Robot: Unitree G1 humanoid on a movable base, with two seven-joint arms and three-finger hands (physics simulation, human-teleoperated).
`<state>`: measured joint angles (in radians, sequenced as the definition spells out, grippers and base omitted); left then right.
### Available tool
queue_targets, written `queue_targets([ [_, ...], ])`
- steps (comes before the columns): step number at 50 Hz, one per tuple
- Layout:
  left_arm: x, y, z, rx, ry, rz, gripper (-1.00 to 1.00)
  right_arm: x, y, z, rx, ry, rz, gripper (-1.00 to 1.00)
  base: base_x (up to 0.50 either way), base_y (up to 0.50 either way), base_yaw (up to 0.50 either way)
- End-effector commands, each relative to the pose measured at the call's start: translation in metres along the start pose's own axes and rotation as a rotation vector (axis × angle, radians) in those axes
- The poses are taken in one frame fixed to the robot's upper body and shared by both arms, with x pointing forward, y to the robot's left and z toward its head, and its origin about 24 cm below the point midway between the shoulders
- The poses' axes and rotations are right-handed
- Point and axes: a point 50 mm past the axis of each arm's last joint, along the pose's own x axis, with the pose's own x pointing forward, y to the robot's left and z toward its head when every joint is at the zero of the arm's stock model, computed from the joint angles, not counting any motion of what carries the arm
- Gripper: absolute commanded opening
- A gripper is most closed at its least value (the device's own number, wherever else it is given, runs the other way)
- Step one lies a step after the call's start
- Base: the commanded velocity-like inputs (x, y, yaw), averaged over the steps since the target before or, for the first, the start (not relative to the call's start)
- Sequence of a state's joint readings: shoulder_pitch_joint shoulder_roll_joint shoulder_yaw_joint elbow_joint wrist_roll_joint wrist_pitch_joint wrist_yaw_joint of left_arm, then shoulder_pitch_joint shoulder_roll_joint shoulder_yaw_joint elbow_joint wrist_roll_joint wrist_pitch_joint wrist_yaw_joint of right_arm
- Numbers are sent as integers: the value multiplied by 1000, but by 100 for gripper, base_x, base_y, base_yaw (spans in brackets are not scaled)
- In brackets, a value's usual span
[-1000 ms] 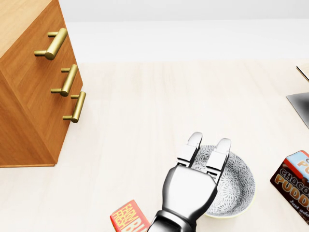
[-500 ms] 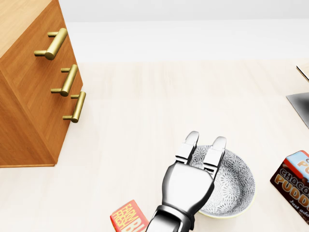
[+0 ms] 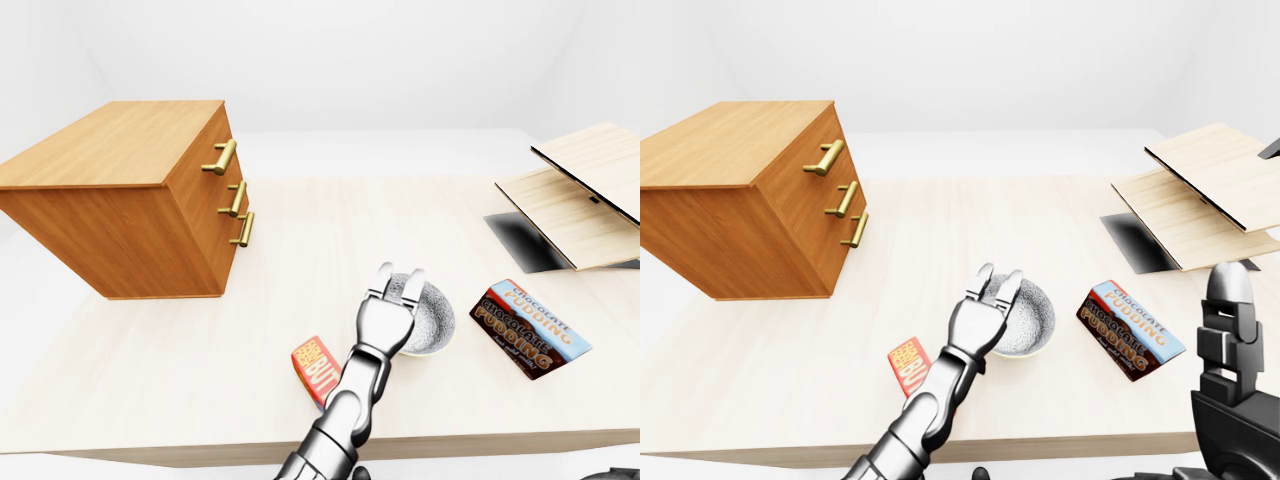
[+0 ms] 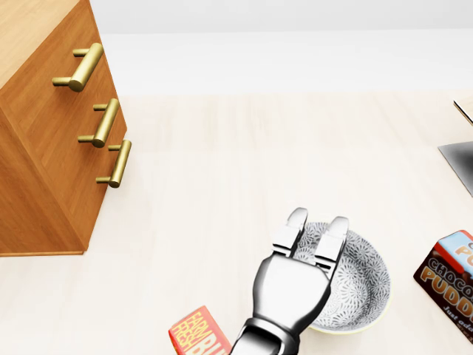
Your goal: Close the top drawer of the cabinet and put the bowl on top of it.
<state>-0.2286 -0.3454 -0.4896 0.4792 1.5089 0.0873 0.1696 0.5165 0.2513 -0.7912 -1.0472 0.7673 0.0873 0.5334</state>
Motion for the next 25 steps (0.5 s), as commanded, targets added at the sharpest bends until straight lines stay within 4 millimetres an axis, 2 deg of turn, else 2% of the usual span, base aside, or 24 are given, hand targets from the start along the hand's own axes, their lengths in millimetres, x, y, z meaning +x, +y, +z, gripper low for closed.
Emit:
queue_targets([
  [1,-2,-7,3,9,-8,-13,100,0,-1,1,0,-3,-1,100,0,0,0],
  [8,-2,-9,1,9,-3,-17,100,0,-1,1,-1,-2,0,100,0,0,0],
  [9,-3,-9,2,11,-6,-17,-13,0,0,1,-1,-1,0,100,0,0,0],
  [10,-3,-8,3,15,-9,-11,-100,-1,0,1,0,-1,0,100,0,0,0],
  [25,-6,-9,7,38,-25,-30,-100,-1,-1,1,0,-1,0,100,0,0,0],
])
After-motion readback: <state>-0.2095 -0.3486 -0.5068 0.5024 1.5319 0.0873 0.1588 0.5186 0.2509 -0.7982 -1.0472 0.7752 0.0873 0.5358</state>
